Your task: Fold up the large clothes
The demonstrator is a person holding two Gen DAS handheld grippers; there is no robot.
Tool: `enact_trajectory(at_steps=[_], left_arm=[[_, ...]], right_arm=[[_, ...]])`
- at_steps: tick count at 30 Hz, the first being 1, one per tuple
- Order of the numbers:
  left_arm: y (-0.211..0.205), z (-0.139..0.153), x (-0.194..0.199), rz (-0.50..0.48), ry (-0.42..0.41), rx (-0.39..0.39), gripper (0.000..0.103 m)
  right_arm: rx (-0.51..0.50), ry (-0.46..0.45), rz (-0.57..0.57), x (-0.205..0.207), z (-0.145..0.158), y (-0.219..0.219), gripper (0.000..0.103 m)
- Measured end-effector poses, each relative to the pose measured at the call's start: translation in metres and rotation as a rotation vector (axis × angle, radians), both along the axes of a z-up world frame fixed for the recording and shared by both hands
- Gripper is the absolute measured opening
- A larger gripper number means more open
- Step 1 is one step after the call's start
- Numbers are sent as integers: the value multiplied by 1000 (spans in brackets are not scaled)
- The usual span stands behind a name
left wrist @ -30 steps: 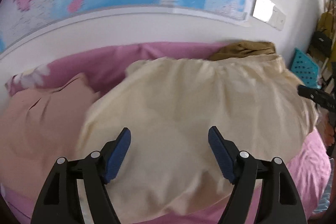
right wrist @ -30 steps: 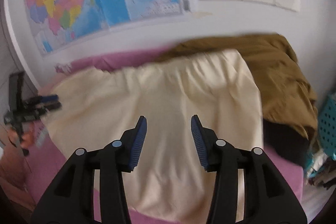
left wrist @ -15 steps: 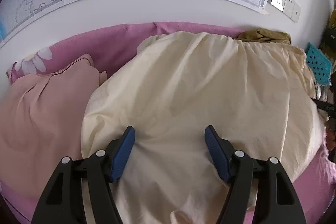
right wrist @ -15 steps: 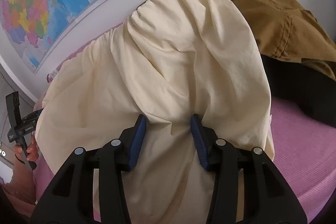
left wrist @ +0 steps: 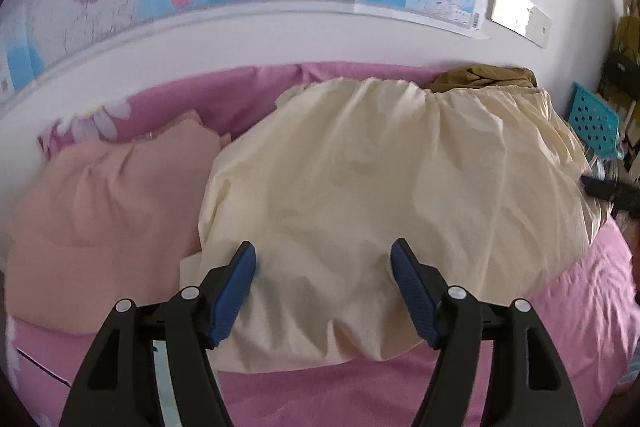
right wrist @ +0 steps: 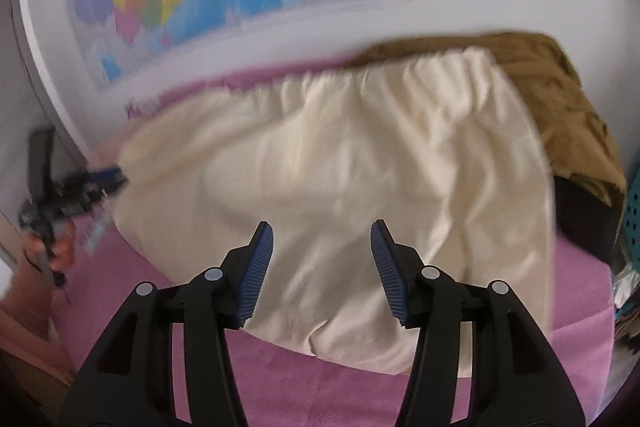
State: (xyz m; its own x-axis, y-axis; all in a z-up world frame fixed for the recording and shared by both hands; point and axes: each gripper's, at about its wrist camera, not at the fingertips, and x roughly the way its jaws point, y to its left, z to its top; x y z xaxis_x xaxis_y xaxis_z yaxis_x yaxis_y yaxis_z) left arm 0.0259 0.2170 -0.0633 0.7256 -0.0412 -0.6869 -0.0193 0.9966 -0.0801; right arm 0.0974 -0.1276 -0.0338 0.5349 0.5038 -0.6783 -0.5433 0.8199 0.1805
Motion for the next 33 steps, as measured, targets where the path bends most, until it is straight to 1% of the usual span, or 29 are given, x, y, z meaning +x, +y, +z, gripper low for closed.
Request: enact_trajectory(at_steps=[2, 5, 7, 10, 12, 14, 15, 17, 18, 20, 22, 23, 25, 27, 29, 31, 32, 33], left_arm=[[7, -7, 7, 3, 4, -32, 71], [12, -16, 15, 7, 22, -59, 71], [8, -22, 20, 5, 27, -33, 71], [4, -29, 24, 20, 40, -13, 71], [4, -26, 22, 36, 38, -14, 70], [4, -17, 13, 61, 18, -29, 69], [5, -14, 7, 65, 9, -43, 68], [8, -5, -12, 67, -27, -84, 68], [10, -1, -26, 73, -43, -108, 68], [14, 2, -49, 66, -62, -166, 68], [17, -2, -73, 57, -55, -233, 68], [17, -6, -82, 36, -39, -270, 68], [15, -14, -91, 13, -5, -324, 68], [10, -21, -88, -19, 30, -375, 69], [6, -29, -78, -28, 63, -421, 69], [5, -35, -65, -49, 78, -472, 69], [4, -38, -58, -37, 87, -487, 69], [3, -41, -48, -49, 98, -513, 69]], right_arm=[[-27, 29, -13, 8, -17, 8, 49], [-14, 38, -6, 15, -31, 10, 49], [-18, 28, 1, 14, -34, 10, 49], [-14, 41, -19, 13, -35, 10, 49], [-16, 55, -33, 13, -31, 10, 50], [15, 86, -49, 13, -26, 5, 54], [47, 103, -53, 9, -22, -1, 55], [109, 117, -52, -2, -14, -15, 61], [157, 131, -36, -11, -9, -25, 63], [228, 158, -29, -25, -5, -45, 70], [327, 235, -25, -41, -12, -70, 72], [353, 260, -30, -44, -15, -75, 72], [423, 346, -55, -53, -32, -90, 72], [448, 397, -96, -55, -49, -99, 72], [486, 426, -133, -48, -59, -101, 72], [529, 422, -147, -39, -60, -102, 71], [537, 410, -155, -32, -59, -99, 72], [540, 403, -172, -25, -59, -96, 73]])
